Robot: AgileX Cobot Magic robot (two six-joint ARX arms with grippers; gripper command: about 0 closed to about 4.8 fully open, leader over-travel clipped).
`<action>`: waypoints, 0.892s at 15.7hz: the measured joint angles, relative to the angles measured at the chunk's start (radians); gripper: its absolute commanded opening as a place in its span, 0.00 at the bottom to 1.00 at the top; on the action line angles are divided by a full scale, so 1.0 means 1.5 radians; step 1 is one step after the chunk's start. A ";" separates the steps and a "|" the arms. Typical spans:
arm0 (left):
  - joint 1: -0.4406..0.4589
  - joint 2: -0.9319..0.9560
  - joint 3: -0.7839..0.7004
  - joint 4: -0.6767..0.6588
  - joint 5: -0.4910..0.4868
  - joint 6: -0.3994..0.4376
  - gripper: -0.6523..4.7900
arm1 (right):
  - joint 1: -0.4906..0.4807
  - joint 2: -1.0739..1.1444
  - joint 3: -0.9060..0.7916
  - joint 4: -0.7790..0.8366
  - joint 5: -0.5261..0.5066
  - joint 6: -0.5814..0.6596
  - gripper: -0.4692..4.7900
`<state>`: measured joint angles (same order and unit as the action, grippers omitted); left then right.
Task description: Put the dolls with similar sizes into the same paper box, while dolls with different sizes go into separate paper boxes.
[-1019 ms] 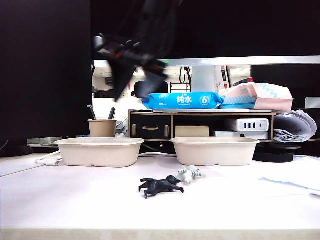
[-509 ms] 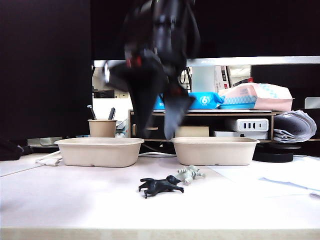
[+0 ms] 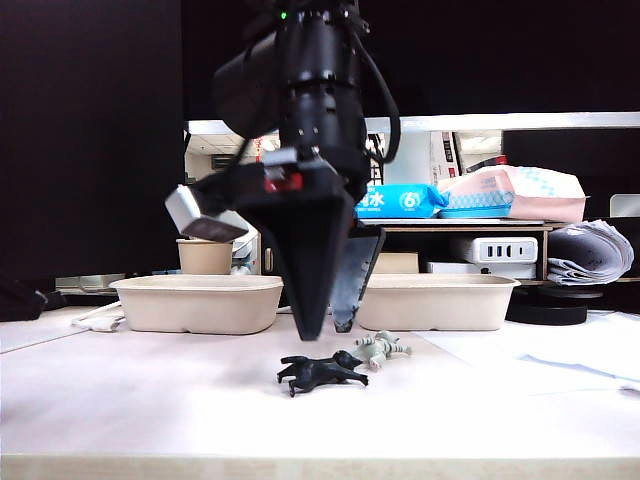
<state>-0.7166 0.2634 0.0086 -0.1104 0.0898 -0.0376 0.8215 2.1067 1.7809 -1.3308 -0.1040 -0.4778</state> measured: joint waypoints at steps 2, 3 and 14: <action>0.000 0.000 0.000 0.000 0.000 0.000 0.11 | 0.004 0.000 -0.008 0.015 0.004 -0.022 0.88; 0.000 0.000 0.000 0.000 0.000 0.000 0.11 | 0.006 0.000 -0.010 0.021 0.004 -0.035 0.86; -0.001 0.000 0.000 0.000 0.000 0.000 0.11 | 0.005 0.000 -0.046 0.071 0.009 -0.116 0.78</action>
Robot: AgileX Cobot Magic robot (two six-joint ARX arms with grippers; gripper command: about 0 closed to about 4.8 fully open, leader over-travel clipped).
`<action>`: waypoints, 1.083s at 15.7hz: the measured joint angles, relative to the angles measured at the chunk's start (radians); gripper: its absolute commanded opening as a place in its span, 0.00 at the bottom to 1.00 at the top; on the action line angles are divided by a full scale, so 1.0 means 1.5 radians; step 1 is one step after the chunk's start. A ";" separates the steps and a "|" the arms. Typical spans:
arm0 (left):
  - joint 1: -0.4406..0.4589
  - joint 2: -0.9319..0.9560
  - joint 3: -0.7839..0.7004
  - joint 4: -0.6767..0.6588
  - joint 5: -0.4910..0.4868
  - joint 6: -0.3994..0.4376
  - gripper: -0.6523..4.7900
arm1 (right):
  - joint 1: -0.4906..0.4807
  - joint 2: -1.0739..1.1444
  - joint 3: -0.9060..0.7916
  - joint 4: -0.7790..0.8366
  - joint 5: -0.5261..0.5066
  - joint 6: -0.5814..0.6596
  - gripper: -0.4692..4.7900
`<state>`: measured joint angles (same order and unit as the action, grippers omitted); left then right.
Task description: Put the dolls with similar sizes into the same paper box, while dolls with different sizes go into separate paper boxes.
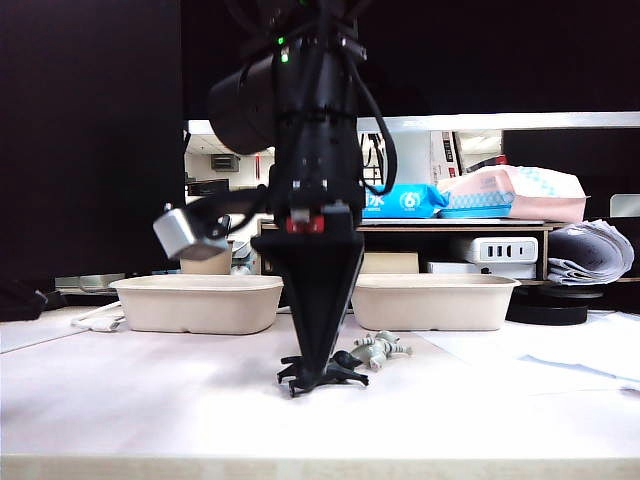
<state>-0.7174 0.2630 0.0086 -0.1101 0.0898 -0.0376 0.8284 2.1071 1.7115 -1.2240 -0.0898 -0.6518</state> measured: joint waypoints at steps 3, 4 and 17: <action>0.000 -0.009 0.000 0.000 0.000 0.000 0.11 | -0.001 0.000 -0.016 0.024 0.001 -0.003 0.74; -0.001 -0.012 0.000 0.000 0.000 0.000 0.11 | -0.001 0.002 -0.019 0.030 0.001 -0.003 0.74; -0.011 -0.012 0.000 -0.001 0.000 0.000 0.11 | -0.008 0.026 -0.009 0.055 0.006 -0.006 0.46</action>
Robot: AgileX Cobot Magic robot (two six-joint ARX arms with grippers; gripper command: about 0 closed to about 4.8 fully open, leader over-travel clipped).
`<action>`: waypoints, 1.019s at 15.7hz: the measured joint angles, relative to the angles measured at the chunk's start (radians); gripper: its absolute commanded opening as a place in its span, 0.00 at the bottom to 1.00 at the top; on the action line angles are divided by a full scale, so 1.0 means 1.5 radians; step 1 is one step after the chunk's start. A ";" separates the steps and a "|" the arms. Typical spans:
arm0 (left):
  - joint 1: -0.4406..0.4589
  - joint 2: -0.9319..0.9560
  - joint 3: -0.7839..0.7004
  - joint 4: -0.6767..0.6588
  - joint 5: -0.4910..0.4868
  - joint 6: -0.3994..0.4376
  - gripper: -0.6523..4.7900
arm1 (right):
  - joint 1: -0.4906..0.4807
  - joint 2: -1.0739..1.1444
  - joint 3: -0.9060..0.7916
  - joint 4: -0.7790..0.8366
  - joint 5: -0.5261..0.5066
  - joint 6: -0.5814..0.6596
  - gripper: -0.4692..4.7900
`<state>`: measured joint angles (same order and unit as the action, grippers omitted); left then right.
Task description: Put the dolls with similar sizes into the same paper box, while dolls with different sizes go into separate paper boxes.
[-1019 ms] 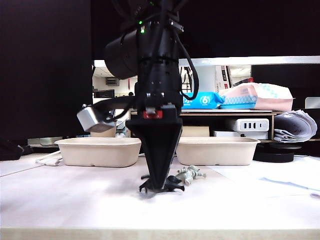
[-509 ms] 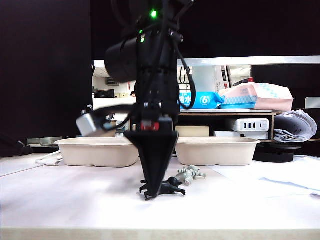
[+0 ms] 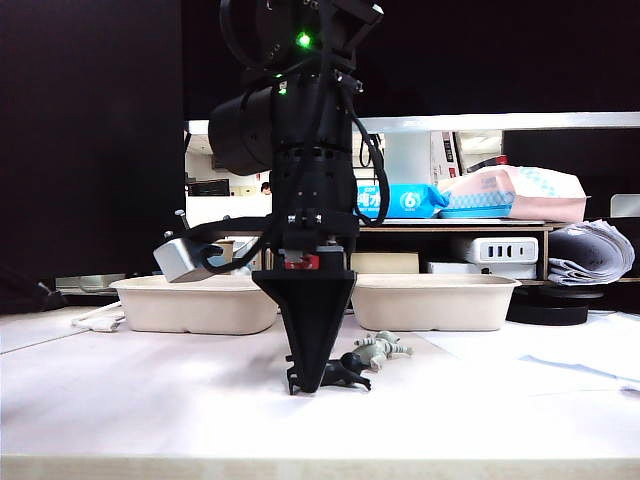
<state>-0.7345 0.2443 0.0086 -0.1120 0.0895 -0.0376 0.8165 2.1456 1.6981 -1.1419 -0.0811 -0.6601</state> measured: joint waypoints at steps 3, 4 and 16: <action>0.000 0.000 0.000 0.000 0.000 0.000 0.11 | -0.002 0.000 0.000 0.000 0.001 0.000 0.35; 0.000 0.000 0.000 0.000 0.000 0.000 0.11 | -0.003 0.000 0.000 -0.001 0.000 -0.001 0.34; 0.000 -0.052 0.000 -0.003 0.000 0.000 0.11 | -0.004 0.006 0.012 -0.010 -0.005 0.044 0.25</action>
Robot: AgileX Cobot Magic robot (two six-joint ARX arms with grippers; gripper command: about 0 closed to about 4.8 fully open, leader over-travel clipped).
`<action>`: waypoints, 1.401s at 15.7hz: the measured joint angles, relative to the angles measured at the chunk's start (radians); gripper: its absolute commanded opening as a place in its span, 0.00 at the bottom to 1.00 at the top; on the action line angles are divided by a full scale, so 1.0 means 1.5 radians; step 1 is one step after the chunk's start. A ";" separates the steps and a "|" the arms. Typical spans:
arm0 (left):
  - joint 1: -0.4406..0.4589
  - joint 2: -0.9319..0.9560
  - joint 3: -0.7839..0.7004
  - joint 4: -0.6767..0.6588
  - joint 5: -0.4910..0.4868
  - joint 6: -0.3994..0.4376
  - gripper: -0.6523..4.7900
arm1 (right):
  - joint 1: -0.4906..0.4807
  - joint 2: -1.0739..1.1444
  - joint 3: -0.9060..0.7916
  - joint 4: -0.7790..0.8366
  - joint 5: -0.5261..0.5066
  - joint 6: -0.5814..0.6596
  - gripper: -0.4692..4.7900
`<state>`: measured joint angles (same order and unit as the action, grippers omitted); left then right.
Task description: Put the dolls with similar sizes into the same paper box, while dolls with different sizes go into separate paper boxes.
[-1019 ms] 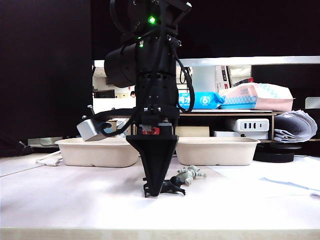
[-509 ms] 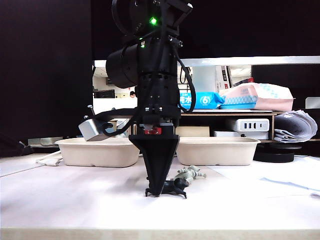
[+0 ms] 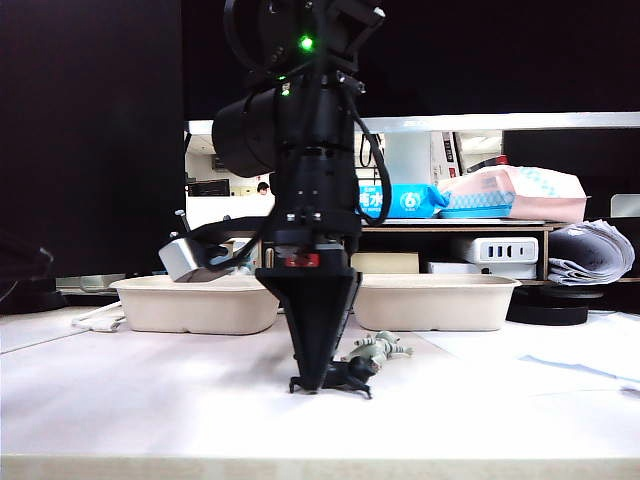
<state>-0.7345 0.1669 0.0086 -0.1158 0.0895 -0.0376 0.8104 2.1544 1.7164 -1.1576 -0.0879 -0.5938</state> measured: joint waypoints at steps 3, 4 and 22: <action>0.000 -0.018 0.000 0.000 0.000 0.000 0.11 | -0.005 0.008 0.051 0.010 0.001 0.023 0.25; 0.000 -0.030 0.000 0.001 0.000 0.000 0.11 | -0.017 0.007 0.096 0.014 0.000 0.037 0.25; 0.002 -0.109 0.000 0.009 0.000 0.000 0.11 | -0.239 0.039 0.224 0.099 0.028 0.120 0.62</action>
<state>-0.7315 0.0032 0.0086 -0.1020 0.0895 -0.0376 0.4519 2.2131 2.0529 -1.0092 -0.0452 -0.4133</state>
